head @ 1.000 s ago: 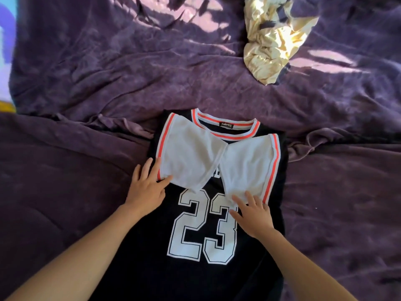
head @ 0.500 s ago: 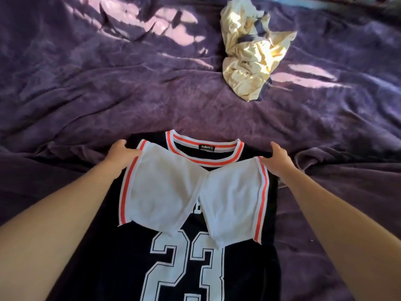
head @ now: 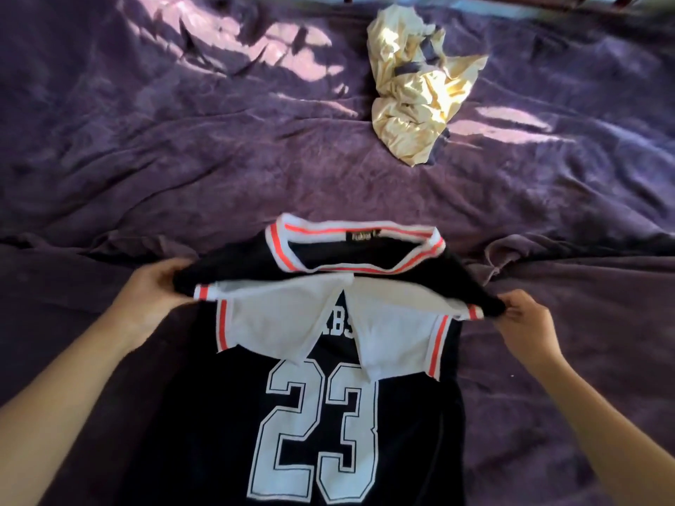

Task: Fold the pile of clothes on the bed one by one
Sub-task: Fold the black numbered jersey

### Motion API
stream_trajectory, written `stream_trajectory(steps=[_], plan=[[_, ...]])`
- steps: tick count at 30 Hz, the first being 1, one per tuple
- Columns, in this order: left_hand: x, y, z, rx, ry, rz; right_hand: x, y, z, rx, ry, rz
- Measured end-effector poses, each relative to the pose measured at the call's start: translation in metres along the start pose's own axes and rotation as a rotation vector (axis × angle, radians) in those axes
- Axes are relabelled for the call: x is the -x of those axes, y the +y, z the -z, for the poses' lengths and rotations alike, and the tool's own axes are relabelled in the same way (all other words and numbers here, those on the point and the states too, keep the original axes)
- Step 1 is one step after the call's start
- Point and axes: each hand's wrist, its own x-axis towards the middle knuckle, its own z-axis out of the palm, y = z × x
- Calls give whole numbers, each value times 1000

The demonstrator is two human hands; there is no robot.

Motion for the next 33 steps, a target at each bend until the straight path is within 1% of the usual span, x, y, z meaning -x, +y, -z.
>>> stream_trajectory(steps=[1,3,5,6,8,10,12,13,14,15,17,18,19,20,21,23,25,27,29,30,31,33], plan=[[14,-9,2,-93,-39,-17,14,9,0,42,-29,14],[34,-31,4,-304,-82,-48,39,29,-5,144,-146,79],[43,-51,6,-491,-52,19,54,43,-11,270,-271,116],[45,-58,5,-520,-5,65,58,47,-13,318,-305,90],[44,-66,0,-512,125,140,62,44,-19,364,-300,31],[39,-65,-9,-452,250,184,60,30,-28,379,-245,79],[29,-61,-18,-372,311,206,53,12,-38,402,-155,163],[22,-58,-22,-364,296,200,48,5,-43,435,-131,182],[16,-54,-27,-405,251,180,42,-2,-46,491,-149,197],[8,-51,-30,-508,184,147,35,-6,-49,552,-204,213],[-5,-48,-34,-887,-19,75,21,-8,-54,683,-357,203],[-10,-46,-35,-1096,-127,38,16,-7,-56,734,-412,190],[-15,-43,-35,-1251,-206,-5,13,-7,-57,771,-441,182],[-20,-40,-35,-1336,-245,-47,10,-6,-57,794,-439,182],[-25,-35,-34,-1374,-255,-87,9,-5,-55,799,-419,183],[-30,-24,-27,-1388,-260,-158,10,-3,-48,767,-387,198],[-22,-18,-16,-1336,-272,-217,21,-4,-33,715,-351,217],[4,-13,-4,-1236,-248,-290,45,-2,-15,637,-235,361],[41,-14,6,-1161,-216,-441,81,7,1,568,-49,573],[63,-19,11,-1132,-200,-515,100,12,7,546,4,654],[85,-26,14,-1111,-180,-559,120,16,11,534,13,706],[128,-46,15,-1120,-150,-556,159,33,12,536,-29,794]])
